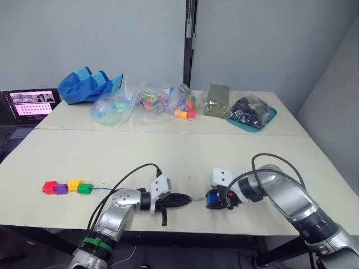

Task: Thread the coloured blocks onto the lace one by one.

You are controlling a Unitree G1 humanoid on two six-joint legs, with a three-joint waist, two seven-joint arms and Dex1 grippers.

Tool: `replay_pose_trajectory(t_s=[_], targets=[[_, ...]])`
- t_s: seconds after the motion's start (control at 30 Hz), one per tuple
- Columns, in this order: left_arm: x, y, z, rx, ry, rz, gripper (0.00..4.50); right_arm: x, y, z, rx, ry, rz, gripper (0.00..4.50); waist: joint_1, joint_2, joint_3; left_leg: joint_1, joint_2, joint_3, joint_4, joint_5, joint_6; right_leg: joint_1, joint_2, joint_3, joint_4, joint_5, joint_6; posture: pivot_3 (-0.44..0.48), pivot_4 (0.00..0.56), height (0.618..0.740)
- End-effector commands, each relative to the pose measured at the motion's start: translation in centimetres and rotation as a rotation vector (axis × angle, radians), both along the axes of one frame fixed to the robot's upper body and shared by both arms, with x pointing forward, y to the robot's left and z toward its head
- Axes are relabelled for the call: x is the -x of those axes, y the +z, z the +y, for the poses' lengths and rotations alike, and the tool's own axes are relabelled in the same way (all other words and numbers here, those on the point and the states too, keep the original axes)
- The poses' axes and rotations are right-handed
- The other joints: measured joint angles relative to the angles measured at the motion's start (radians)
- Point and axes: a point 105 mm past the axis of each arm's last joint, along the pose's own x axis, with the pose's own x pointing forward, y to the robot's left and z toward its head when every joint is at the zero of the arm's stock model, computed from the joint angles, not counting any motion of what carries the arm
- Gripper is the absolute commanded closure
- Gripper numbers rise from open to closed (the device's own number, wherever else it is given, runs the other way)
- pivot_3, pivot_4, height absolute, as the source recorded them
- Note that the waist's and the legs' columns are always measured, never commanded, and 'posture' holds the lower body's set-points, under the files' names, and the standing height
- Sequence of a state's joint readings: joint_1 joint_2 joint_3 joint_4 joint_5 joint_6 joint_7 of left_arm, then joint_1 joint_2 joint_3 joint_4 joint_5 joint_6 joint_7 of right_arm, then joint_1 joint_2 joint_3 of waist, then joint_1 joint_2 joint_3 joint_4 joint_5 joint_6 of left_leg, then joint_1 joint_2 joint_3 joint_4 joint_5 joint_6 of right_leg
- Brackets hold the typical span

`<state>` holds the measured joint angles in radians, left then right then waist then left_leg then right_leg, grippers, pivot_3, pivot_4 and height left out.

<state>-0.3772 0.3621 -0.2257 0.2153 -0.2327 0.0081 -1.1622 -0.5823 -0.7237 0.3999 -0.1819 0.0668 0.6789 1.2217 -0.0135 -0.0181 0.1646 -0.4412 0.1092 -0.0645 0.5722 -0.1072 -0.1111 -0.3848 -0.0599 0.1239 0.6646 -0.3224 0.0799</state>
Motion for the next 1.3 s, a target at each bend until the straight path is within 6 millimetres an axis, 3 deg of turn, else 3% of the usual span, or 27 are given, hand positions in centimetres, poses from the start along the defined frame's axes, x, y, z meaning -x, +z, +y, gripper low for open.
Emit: replay_pose_trajectory(t_s=[0.03,0.8,1.07,1.27,1.3], targets=[[0.1,-0.4,-0.3,-0.015,-0.016,0.002,4.5,-0.2,0.5,0.0,-0.004,-0.005,-0.027,3.31,0.0,0.0,0.0,0.0,0.0,0.0,0.0,0.0,0.0,0.0,0.0,0.0,0.0,0.0,0.0,0.0,0.15,0.74],[0.5,-0.2,-2.1,0.004,-0.137,0.021,4.5,-0.3,0.4,-0.1,0.005,-0.013,-0.04,3.31,0.0,0.0,0.0,0.0,0.0,0.0,0.001,0.0,0.0,0.0,0.0,0.0,0.0,0.001,0.001,0.0,0.15,0.74],[-1.8,0.0,-4.6,-0.032,-0.102,-0.054,4.5,0.0,0.3,0.4,0.001,-0.001,-0.046,3.31,0.005,0.0,0.0,0.0,0.0,0.0,0.002,0.0,0.0,0.001,0.0,0.0,0.0,0.001,0.001,0.0,0.15,0.74],[-1.0,0.2,-6.1,-0.02,-0.194,-0.013,4.5,0.3,0.1,0.6,-0.005,-0.002,-0.043,3.31,0.005,0.0,0.0,0.0,0.0,0.0,0.002,0.0,0.0,0.001,0.0,0.0,0.0,0.001,0.002,0.0,0.15,0.74],[-1.1,0.3,-6.2,-0.016,-0.189,-0.01,4.15,0.2,0.1,0.6,-0.007,-0.001,-0.042,3.31,0.004,0.0,0.0,0.0,0.0,0.0,0.002,0.0,0.0,0.001,0.0,0.0,0.0,0.001,0.002,0.0,0.15,0.74]])
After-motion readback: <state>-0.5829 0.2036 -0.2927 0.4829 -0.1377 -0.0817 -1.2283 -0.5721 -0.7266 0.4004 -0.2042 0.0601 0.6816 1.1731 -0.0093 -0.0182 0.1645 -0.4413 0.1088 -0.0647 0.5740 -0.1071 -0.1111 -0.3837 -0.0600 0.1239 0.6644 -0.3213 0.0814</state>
